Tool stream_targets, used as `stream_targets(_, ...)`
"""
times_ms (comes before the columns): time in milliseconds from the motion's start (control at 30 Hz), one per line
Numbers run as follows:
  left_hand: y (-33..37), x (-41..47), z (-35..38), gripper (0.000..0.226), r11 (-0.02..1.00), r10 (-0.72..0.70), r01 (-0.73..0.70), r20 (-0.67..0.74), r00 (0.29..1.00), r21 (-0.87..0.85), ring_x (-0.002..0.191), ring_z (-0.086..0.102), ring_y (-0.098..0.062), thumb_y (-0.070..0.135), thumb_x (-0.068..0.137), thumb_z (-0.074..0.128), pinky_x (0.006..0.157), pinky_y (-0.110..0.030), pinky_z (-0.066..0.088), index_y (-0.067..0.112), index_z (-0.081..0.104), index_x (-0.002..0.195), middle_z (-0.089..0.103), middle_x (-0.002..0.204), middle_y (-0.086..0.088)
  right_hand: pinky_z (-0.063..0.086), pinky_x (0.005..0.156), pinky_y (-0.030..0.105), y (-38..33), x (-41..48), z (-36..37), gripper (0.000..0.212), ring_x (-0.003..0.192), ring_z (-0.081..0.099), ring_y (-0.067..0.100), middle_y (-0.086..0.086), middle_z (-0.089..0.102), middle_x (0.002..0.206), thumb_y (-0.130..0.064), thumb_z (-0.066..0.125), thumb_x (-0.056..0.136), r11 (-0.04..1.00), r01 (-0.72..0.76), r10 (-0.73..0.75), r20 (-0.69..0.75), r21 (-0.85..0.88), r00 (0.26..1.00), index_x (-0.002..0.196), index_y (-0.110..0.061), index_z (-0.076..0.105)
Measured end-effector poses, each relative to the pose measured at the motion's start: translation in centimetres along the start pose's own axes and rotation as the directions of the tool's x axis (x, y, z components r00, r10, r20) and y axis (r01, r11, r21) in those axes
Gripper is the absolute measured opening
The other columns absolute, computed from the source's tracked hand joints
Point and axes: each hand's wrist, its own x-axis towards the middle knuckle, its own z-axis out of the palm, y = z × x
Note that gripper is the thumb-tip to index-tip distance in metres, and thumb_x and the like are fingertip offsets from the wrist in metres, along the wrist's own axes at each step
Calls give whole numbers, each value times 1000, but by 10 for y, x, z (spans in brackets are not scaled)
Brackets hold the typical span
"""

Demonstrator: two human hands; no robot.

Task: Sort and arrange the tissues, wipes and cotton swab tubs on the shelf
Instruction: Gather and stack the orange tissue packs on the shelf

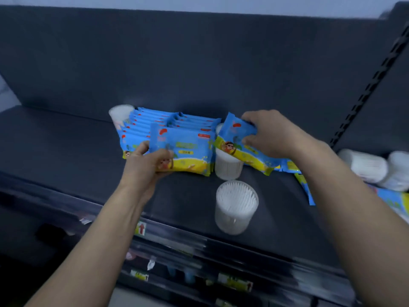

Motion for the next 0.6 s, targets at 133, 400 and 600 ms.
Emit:
stream_targets(133, -17, 11, 10, 29, 996, -23, 17, 64, 998, 83, 78, 66, -21, -11, 71, 64, 70, -26, 55, 10, 61, 91, 71, 88, -5, 50, 72, 36, 9, 0, 6, 17, 85, 58, 28, 4, 60, 88, -23, 64, 77, 999, -27, 29, 76, -19, 997, 94, -23, 60)
stream_targets(400, -22, 14, -18, 41, 970, -5, -14, 75, 997, 242, 70, 70, -10, -20, 75, 57, 62, -22, 57, 7, 62, 105, 74, 80, 6, 38, 69, 27, -3, 15, 26, 24, 88, 52, 22, 5, 62, 98, -22, 65, 80, 993, 117, -117, 145, 7, 983, 104, -20, 63)
stream_targets(600, -17, 28, -62, 37, 926, -18, -10, 70, 997, 378, 63, 67, -2, -23, 77, 53, 56, -17, 54, 9, 61, 93, 66, 89, -2, 46, 78, 31, -46, 37, 42, 30, 92, 55, 22, -1, 58, 90, -27, 69, 77, 974, 212, -194, 186, -84, 963, 104, -14, 63)
